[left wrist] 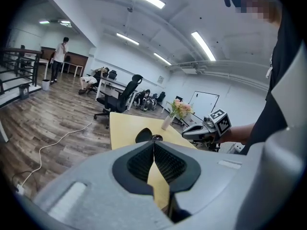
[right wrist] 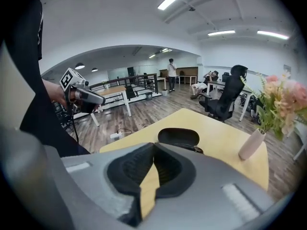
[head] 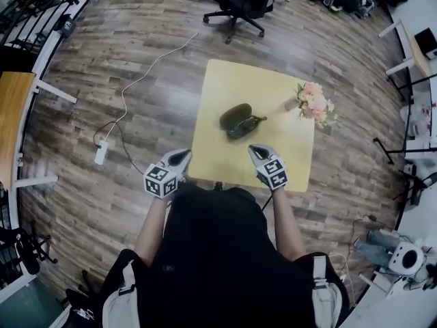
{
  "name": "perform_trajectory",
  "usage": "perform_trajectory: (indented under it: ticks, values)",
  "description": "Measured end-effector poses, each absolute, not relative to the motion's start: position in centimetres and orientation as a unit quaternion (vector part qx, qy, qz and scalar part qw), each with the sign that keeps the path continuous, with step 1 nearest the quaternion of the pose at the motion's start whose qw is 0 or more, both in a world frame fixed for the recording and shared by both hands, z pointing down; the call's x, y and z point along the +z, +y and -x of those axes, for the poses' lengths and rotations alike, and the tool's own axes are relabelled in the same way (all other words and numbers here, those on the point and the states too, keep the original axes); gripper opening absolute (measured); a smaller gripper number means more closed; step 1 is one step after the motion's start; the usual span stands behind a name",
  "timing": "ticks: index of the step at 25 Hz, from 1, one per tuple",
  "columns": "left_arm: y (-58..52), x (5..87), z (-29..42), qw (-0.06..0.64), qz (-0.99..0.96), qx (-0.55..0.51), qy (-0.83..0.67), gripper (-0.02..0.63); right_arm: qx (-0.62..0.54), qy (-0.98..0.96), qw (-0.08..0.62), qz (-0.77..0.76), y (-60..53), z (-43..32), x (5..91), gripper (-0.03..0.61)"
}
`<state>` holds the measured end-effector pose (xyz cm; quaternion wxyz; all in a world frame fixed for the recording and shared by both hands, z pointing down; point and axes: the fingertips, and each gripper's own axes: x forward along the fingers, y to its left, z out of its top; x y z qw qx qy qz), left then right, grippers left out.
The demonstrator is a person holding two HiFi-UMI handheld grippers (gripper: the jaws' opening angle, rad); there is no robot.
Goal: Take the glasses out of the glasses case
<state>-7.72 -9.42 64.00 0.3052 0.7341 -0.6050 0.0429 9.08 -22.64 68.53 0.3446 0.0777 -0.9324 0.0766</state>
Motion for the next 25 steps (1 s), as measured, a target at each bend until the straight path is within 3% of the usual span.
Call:
perform_trajectory:
  ticks: [25]
  values:
    - [-5.4, 65.6, 6.6, 0.327, -0.634, -0.005, -0.701, 0.012, -0.160, -0.866, 0.451, 0.143, -26.2, -4.9, 72.4, 0.005]
